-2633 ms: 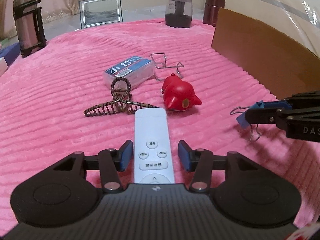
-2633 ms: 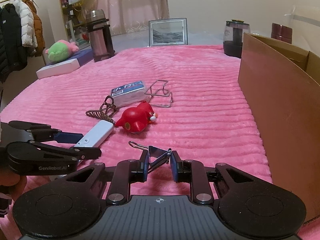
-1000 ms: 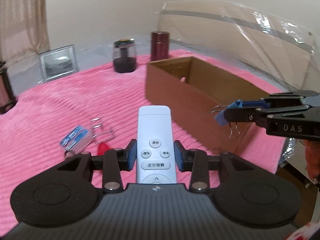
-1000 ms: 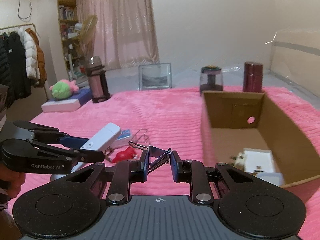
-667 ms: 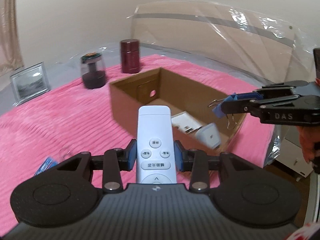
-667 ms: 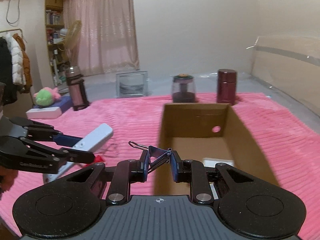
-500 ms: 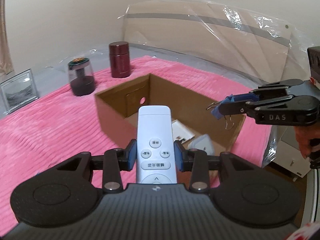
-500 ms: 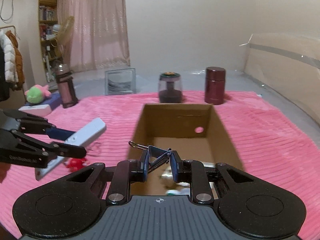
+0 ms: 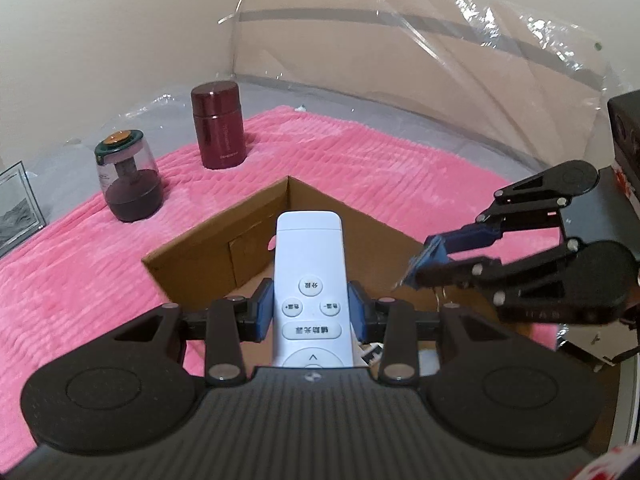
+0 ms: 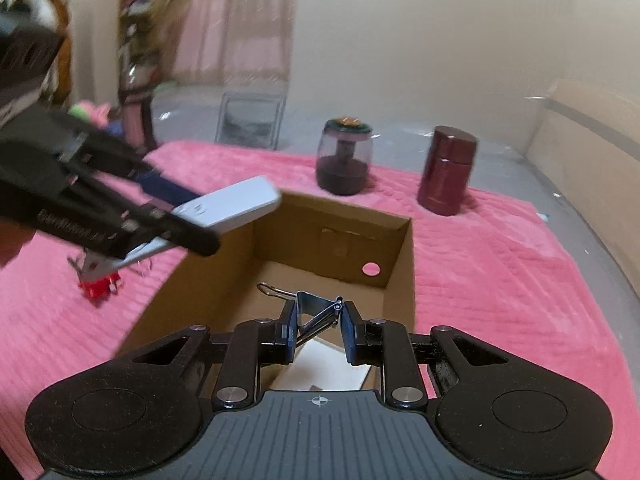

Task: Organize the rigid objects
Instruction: 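Lower the remote with the left tool and open it while the right tool releases the clip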

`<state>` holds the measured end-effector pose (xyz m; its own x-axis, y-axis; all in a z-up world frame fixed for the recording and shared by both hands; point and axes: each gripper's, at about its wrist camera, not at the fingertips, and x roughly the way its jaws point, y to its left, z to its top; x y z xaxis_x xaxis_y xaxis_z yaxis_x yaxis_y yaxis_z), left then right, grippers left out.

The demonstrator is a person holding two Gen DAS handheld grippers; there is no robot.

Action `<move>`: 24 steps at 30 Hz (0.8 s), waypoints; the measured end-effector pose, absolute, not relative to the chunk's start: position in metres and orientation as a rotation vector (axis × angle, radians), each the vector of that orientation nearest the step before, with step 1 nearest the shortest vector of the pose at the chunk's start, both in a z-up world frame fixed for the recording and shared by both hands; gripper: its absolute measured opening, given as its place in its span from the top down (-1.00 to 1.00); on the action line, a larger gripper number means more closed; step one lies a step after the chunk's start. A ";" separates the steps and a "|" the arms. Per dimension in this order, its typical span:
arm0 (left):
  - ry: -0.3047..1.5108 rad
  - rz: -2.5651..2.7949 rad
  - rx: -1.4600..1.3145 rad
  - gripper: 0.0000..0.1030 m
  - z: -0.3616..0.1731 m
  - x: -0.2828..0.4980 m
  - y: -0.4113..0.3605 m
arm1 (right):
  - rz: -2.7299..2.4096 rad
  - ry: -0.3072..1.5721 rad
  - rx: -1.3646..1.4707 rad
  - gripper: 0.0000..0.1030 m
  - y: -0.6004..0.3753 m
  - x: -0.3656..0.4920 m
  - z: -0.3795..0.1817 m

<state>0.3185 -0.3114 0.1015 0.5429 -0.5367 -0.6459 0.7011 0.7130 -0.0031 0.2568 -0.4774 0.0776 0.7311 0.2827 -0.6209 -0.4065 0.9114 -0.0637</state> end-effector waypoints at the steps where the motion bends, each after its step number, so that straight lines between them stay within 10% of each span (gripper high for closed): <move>1: 0.678 -0.745 0.274 0.35 0.099 0.326 -0.316 | 0.393 0.659 -0.223 0.63 -0.477 0.263 0.074; 24: 0.885 -0.626 0.359 0.35 0.024 0.426 -0.351 | 0.564 0.847 -0.580 0.63 -0.461 0.381 0.008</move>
